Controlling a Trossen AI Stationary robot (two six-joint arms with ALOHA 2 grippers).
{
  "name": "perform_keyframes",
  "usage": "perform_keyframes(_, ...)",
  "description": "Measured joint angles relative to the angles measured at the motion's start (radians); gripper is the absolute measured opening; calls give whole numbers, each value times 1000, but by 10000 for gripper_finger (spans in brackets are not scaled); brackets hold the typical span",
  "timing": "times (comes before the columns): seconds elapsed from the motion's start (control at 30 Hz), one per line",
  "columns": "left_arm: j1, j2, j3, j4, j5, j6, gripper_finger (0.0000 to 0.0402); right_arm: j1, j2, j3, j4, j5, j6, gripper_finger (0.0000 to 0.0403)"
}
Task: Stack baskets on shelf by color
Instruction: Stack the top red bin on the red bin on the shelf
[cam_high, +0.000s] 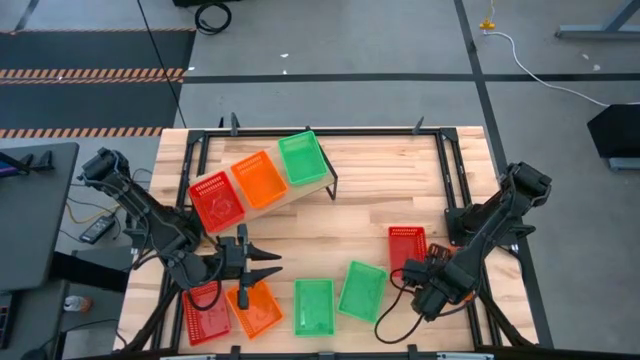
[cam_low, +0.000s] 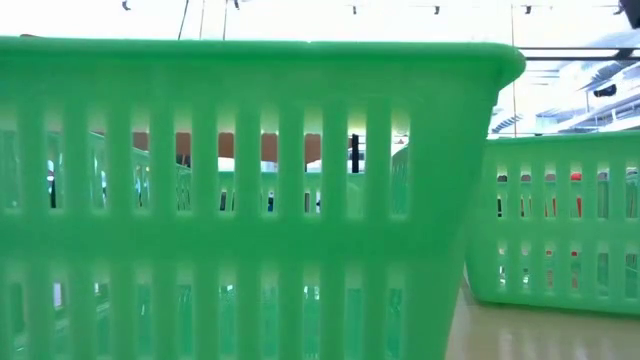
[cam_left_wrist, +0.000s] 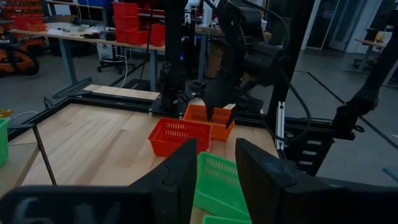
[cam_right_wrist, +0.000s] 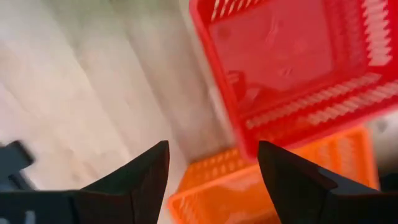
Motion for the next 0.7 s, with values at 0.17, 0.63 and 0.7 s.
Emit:
perform_keyframes(0.17, 0, 0, 0, 0, 0, 0, 117, 6, 0, -35, 8, 110, -76, 251)
perform_keyframes(0.63, 0, 0, 0, -4, 0, -6, 117, 4, 0, -210, 217, 188, -111, 238)
perform_keyframes(0.7, 0, 0, 0, -5, 0, -6, 117, 4, 1, -226, 221, 199, -110, 220)
